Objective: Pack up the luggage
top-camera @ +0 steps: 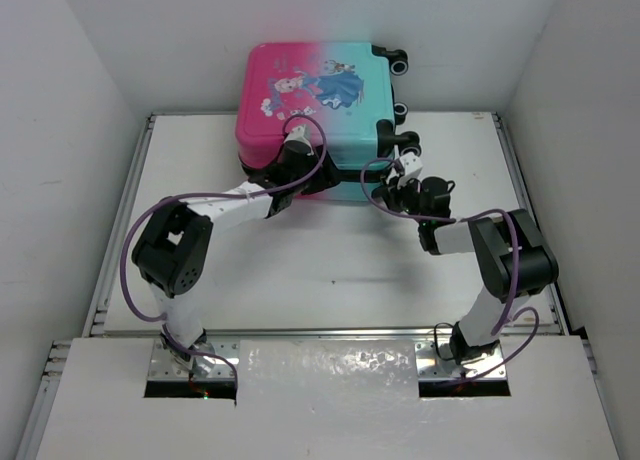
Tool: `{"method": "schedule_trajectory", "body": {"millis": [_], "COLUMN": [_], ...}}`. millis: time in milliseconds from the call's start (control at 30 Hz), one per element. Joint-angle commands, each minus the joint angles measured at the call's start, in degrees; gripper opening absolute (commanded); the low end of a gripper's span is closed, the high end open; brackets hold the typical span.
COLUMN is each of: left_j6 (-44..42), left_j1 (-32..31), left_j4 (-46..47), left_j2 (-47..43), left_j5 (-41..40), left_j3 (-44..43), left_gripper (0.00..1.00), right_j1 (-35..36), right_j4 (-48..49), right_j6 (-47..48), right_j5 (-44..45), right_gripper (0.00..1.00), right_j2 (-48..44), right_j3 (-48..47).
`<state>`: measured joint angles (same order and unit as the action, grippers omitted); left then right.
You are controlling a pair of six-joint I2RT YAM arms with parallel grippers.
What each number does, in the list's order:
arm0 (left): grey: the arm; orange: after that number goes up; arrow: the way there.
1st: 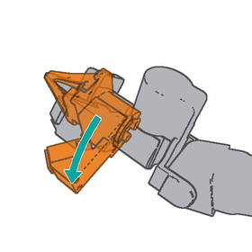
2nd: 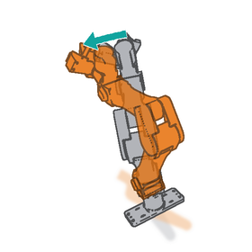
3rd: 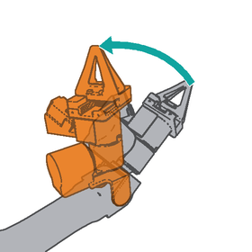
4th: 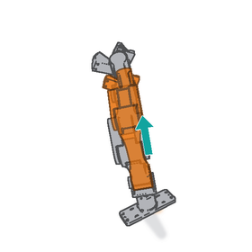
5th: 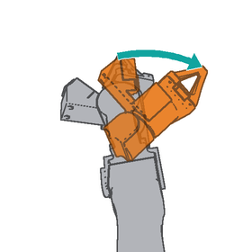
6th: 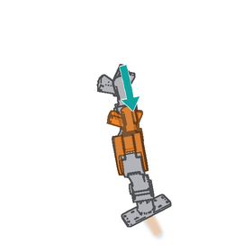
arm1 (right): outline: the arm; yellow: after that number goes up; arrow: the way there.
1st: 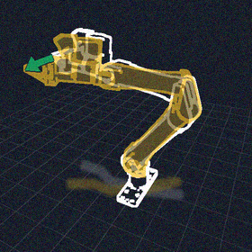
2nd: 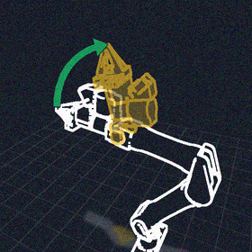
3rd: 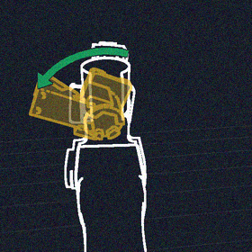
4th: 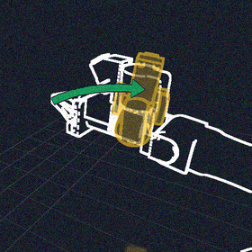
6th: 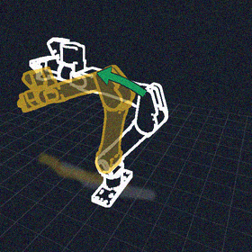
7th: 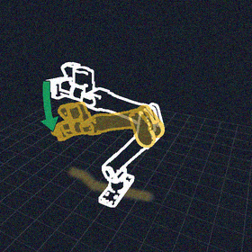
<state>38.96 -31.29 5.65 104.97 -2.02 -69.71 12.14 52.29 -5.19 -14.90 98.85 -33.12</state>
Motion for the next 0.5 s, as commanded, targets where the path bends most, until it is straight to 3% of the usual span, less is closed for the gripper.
{"method": "schedule_trajectory", "body": {"millis": [0, 300, 467], "left_j6": [3.9, 4.5, 5.0], "left_j1": [13.9, 14.9, 15.0], "left_j4": [-0.2, -0.5, -0.1], "left_j2": [6.4, 7.2, 7.3], "left_j5": [-12.0, -11.5, -10.7], "left_j3": [-1.6, -2.6, -2.1], "left_gripper": [0.58, 0.58, 0.58], "right_j1": [-6.9, -13.9, -14.2], "right_j4": [6.6, 5.7, 1.5], "right_j6": [0.4, -6.9, -6.8], "right_j5": [7.9, 7.7, 2.7], "right_gripper": [0.0, 0.0, 0.0], "right_j2": [-3.3, -5.9, 1.0], "right_j3": [-3.7, -2.0, -11.2]}}
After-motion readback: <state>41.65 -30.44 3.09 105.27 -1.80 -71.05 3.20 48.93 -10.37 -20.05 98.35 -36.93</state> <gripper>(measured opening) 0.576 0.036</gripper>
